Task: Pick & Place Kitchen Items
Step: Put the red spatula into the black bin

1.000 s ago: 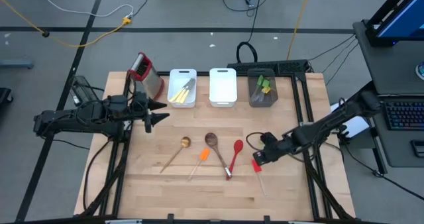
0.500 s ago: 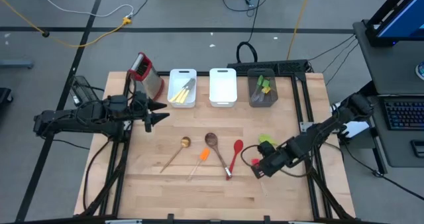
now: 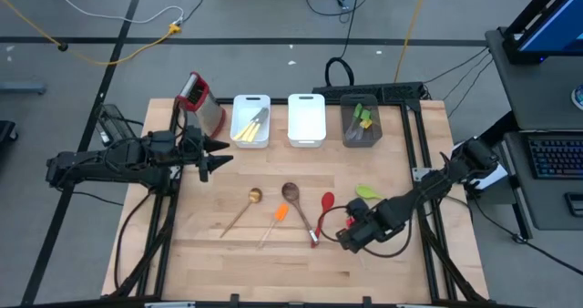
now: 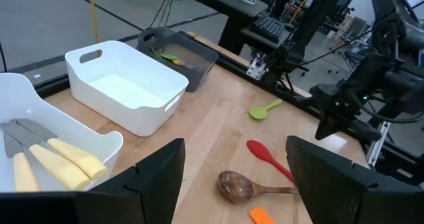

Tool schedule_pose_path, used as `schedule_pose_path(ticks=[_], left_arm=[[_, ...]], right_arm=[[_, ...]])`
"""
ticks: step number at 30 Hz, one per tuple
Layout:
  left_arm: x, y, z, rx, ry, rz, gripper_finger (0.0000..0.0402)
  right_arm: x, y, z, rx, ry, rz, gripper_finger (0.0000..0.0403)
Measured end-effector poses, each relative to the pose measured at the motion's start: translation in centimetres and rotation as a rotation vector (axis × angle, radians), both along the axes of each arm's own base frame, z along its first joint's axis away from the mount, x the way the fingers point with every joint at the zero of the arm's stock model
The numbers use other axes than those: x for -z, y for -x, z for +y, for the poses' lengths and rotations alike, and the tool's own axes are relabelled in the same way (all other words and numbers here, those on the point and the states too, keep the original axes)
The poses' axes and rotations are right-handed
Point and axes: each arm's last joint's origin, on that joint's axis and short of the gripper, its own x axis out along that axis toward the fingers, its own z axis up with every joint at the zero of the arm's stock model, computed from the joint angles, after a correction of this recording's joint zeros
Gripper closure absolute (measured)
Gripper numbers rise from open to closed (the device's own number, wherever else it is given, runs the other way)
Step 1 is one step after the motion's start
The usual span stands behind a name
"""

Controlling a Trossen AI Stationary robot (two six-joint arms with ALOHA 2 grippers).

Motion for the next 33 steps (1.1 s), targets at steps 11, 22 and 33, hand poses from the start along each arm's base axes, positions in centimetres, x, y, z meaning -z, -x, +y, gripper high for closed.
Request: schedule_pose_path(ticks=[11,22,33], left_arm=[[0.01,0.0,0.0,0.0,-0.001,0.0,0.0133],[0.01,-0.01,0.0,0.0,-0.001,0.0,0.0133],[0.01,0.0,0.0,-0.001,0.001,0.0,0.0133]], right_arm=[[-0.11,0.43,-0.78,0.006,-0.047,0.02,0.0382],[-0.1,0.46,-0.81,-0.021,-0.037,0.02,0.0286],[-0.12,0.36,-0.93,-0.01,0.006,-0.009,0.0192]])
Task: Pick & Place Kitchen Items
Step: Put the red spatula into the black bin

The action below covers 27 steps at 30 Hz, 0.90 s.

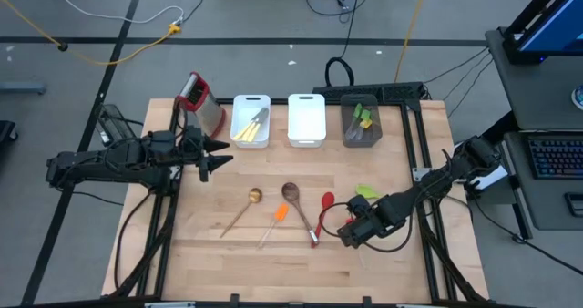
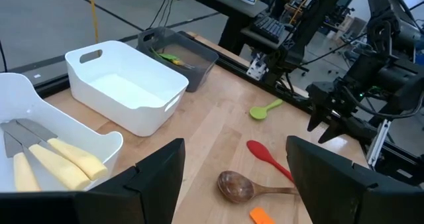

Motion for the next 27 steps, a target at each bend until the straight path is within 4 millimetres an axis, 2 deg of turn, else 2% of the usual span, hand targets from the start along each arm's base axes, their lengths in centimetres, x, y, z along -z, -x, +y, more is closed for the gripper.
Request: schedule_pose_path(ticks=[10,27], left_arm=[[0.0,0.0,0.0,-0.001,0.002,-0.001,0.0133],[0.0,0.0,0.0,-0.001,0.001,-0.001,0.0133]], right_arm=[[0.0,0.0,0.0,0.049,-0.007,0.001,0.0128],[0.0,-0.9,-1.4,0.079,-0.014,-0.008,0.0121]])
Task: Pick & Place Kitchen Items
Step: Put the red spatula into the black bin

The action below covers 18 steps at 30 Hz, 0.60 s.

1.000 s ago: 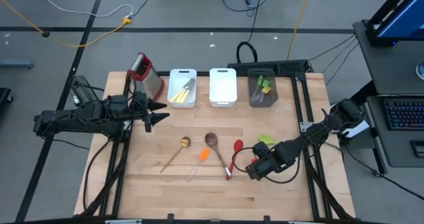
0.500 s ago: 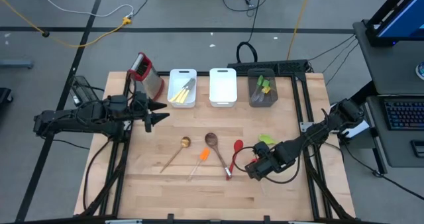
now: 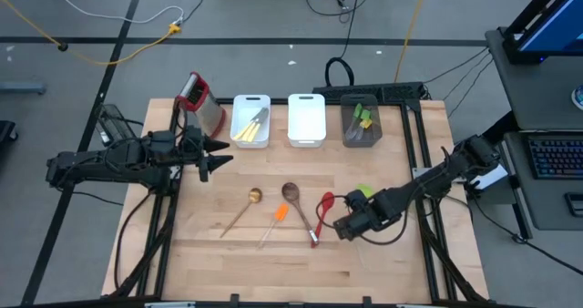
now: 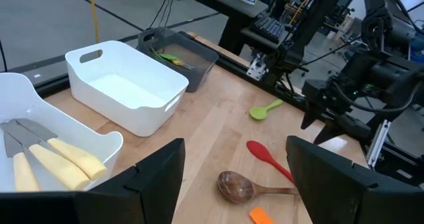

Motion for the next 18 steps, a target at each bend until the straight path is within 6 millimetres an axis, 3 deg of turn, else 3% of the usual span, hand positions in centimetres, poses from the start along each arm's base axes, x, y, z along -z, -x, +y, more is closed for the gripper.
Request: schedule_pose_path(ticks=[9,18], left_arm=[[0.0,0.0,0.0,0.0,-0.003,0.0,0.0133],[0.0,0.0,0.0,0.002,-0.013,0.0,0.0133]], right_arm=[[0.4,-0.5,0.2,-0.012,-0.008,-0.015,0.0121],[3.4,-0.6,-0.2,-0.029,-0.062,-0.024,0.0121]])
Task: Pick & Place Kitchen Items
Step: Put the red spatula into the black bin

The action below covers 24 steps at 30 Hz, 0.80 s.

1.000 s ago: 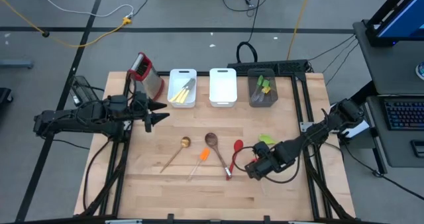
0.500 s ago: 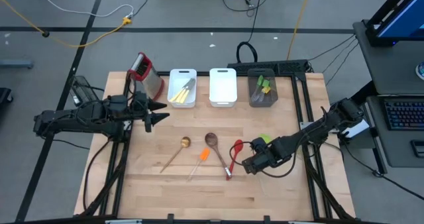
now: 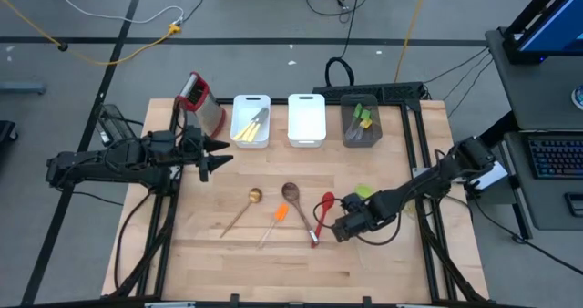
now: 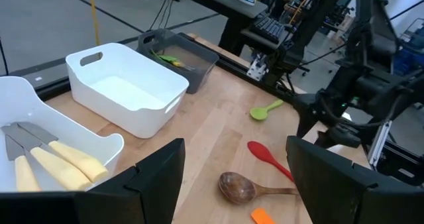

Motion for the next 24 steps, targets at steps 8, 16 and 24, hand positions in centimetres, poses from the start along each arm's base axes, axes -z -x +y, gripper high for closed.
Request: schedule_pose_path(ticks=[8,16,24], left_arm=[[0.0,0.0,0.0,-0.008,-0.002,0.0,0.0133],[0.0,0.0,0.0,-0.007,-0.015,0.001,0.0133],[0.0,0.0,0.1,-0.034,-0.021,0.001,0.0133]], right_arm=[[4.1,1.2,-1.1,0.084,-0.108,0.01,0.0129],[4.8,2.7,-1.6,0.176,-0.169,0.035,0.0145],[3.4,2.3,-2.1,0.21,-0.078,-0.116,0.0158]])
